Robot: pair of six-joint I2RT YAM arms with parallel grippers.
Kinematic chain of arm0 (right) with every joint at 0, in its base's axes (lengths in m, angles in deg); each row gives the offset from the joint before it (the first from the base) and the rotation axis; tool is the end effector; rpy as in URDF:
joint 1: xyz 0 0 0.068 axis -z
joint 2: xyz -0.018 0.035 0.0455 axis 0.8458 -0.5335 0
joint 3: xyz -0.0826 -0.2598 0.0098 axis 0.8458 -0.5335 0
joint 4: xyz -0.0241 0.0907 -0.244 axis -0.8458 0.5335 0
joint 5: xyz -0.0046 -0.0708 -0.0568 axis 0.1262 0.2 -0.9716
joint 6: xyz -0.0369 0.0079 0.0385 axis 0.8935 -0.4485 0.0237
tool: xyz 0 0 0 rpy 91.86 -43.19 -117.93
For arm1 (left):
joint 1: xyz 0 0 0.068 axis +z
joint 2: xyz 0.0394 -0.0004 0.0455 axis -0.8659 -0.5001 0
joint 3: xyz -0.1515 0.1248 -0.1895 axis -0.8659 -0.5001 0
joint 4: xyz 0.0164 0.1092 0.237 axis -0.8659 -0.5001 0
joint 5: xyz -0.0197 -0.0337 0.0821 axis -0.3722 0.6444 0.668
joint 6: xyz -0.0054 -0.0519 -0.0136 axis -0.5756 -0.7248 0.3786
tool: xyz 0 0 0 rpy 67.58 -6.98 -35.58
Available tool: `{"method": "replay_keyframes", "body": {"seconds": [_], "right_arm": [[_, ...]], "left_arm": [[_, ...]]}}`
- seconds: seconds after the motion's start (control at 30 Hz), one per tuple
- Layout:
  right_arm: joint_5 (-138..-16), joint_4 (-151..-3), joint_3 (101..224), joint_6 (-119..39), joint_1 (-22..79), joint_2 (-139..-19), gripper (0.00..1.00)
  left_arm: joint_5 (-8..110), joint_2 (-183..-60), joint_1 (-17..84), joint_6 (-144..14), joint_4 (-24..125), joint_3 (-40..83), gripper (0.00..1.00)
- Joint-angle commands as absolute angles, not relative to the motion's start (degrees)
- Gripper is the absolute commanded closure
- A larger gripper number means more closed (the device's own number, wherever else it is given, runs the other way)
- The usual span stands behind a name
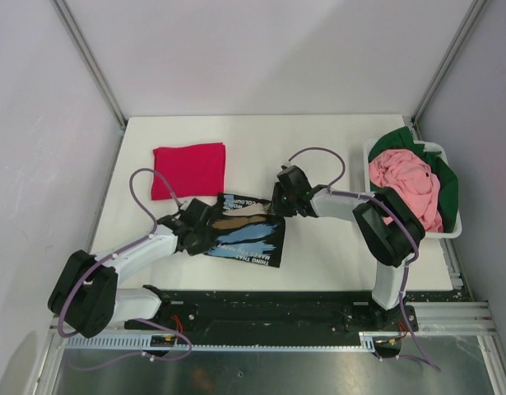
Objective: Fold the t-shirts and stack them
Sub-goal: Put the neatly folded tshirt into the corner of the board with both arms
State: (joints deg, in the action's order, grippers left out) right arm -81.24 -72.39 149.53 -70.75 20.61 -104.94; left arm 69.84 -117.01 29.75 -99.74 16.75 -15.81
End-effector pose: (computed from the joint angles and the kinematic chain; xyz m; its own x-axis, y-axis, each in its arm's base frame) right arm 0.3062 0.2344 0.1538 -0.8636 0.1096 -0.4921 -0.1309 0.8938 0.4289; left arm 0.1830 -0.0992 0.1645 -0.8706 -0.3114 -0.3810 -0.2726 0.9498 -0.1533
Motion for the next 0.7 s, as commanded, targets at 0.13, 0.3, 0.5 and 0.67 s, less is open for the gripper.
{"method": "replay_keyframes", "body": {"seconds": [0.13,0.3,0.5,0.67], "right_arm": [[-88.1,-67.6,148.6,-72.9,19.8,-104.5,0.97],[-92.4,-63.8,148.7,-72.3,20.8,-101.2,1.0],[-94.6,-61.7,148.6,-71.6,21.1,-99.3,1.0],[-94.3,-61.9,148.6,-71.6,21.0,-99.5,1.0]], "left_arm": [[66.0,-113.7,30.2,-95.5,16.5,-11.8,1.0],[61.9,-111.3,30.1,-94.1,16.5,-10.6,0.84],[60.8,-109.3,30.6,-93.5,16.5,-10.2,0.56],[60.0,-111.1,31.6,-92.9,17.7,-10.0,0.47]]}}
